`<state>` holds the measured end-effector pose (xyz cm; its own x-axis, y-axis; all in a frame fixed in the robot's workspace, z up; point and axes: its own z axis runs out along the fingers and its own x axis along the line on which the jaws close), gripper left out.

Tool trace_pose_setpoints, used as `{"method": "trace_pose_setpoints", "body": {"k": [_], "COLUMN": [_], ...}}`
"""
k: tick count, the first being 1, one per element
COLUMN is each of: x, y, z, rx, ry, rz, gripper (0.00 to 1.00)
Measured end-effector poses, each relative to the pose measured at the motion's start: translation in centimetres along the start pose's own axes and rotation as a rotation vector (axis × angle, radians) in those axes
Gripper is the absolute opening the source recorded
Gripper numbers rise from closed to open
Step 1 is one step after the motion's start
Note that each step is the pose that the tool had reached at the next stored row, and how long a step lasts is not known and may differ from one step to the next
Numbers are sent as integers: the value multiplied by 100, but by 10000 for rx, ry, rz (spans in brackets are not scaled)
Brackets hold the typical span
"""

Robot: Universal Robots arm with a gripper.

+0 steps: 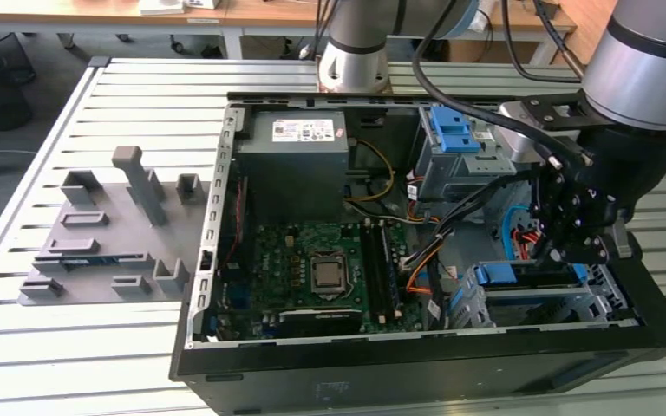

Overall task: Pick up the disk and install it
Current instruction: 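Insert the first disk wire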

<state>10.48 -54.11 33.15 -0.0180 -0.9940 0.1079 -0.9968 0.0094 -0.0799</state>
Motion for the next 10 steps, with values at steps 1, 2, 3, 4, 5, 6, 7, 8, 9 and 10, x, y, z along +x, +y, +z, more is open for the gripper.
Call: {"method": "trace_pose_setpoints", "body": {"k": [1,2,3,4,5,6,7,8,9,10], "x": [0,0,0,0,-1,-1,-1,-1,-1,-2], "y": [0,-1,-1,-2,-2,-2,-1,-1,-1,-1], "z": [0,1,3,5,7,10,11,13,15,18], "rx": [0,0,-1,-1,-1,-1,-2,-1,-2,-2], "ry": [1,2,2,1,0,-1,0,1,0,0], "rz": [3,5,7,9,10,12,14,14,15,15], "gripper": [16,16,16,16,16,16,16,16,16,16]}}
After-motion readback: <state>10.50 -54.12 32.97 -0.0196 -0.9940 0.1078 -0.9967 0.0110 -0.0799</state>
